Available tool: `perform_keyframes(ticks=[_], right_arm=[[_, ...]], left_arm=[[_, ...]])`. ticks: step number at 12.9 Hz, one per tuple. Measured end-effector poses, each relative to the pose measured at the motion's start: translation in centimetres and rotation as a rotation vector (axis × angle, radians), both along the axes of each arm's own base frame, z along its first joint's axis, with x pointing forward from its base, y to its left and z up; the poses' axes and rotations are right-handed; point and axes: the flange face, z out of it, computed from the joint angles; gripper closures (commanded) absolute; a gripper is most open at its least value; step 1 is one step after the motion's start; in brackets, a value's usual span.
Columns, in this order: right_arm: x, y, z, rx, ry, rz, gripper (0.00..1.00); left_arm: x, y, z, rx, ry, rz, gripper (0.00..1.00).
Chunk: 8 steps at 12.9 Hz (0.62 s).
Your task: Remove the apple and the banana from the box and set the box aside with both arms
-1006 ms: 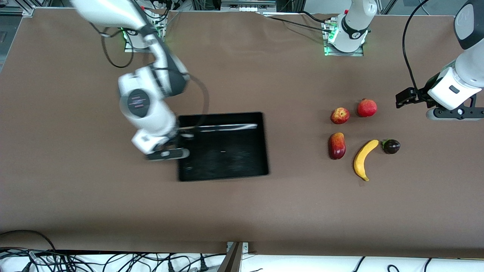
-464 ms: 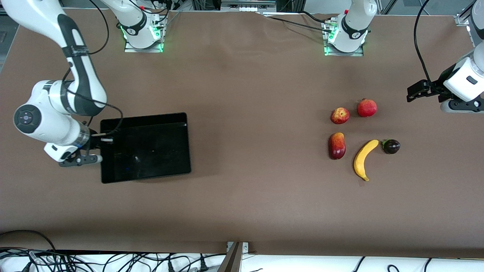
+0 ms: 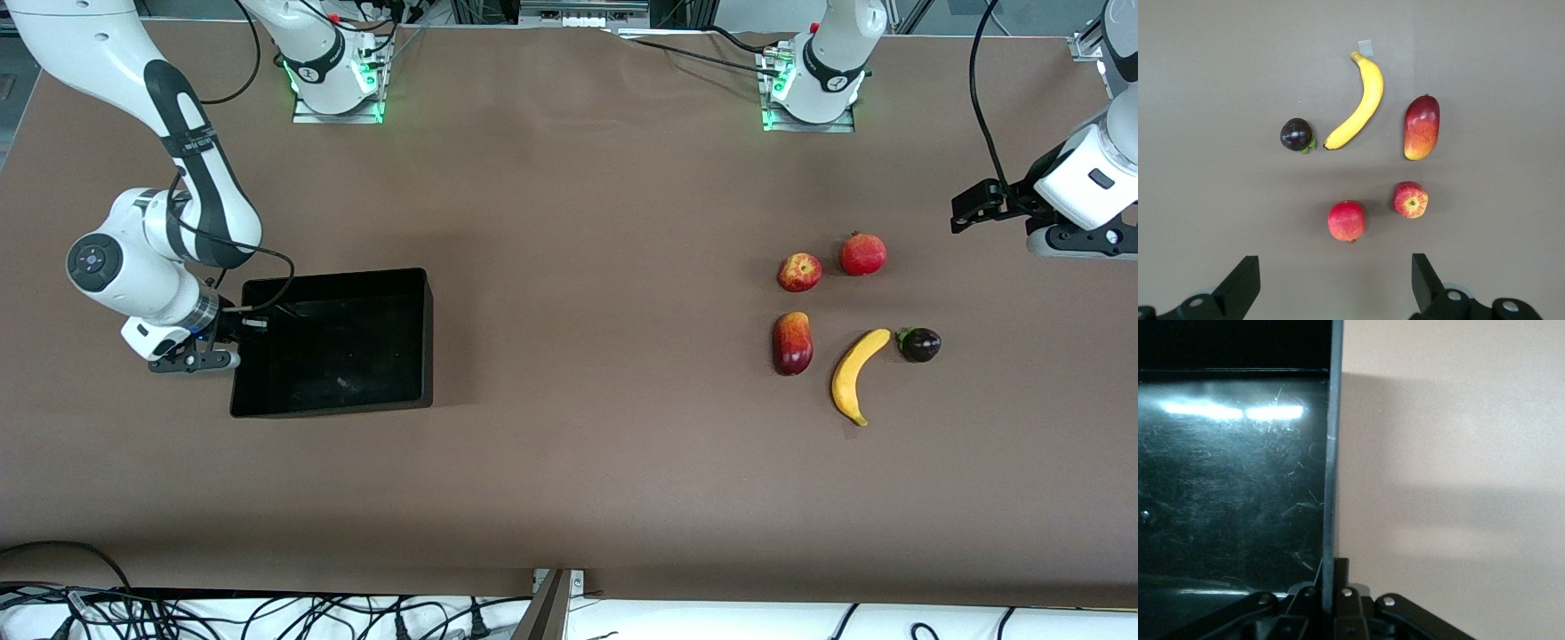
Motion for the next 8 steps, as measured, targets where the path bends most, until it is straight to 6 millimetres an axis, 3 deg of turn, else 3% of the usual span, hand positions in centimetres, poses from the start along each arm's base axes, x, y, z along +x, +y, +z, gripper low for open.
perform_keyframes(ticks=[1, 4, 6, 8], right_arm=[[-0.1, -0.1, -0.1, 0.000, 0.004, -0.002, 0.00], [0.2, 0.0, 1.2, 0.003, -0.006, 0.002, 0.00], [1.2, 0.8, 5.1, 0.012, 0.009, 0.015, 0.00], [2.2, 1.8, 10.9, 0.024, 0.038, 0.035, 0.00]], left_arm=[[0.0, -0.6, 0.0, 0.000, 0.000, -0.010, 0.00], [0.0, -1.5, 0.0, 0.001, 0.000, -0.028, 0.00], [0.0, -1.5, 0.0, 0.001, 0.000, -0.028, 0.00], [0.0, -1.5, 0.0, 0.001, 0.001, -0.028, 0.00]])
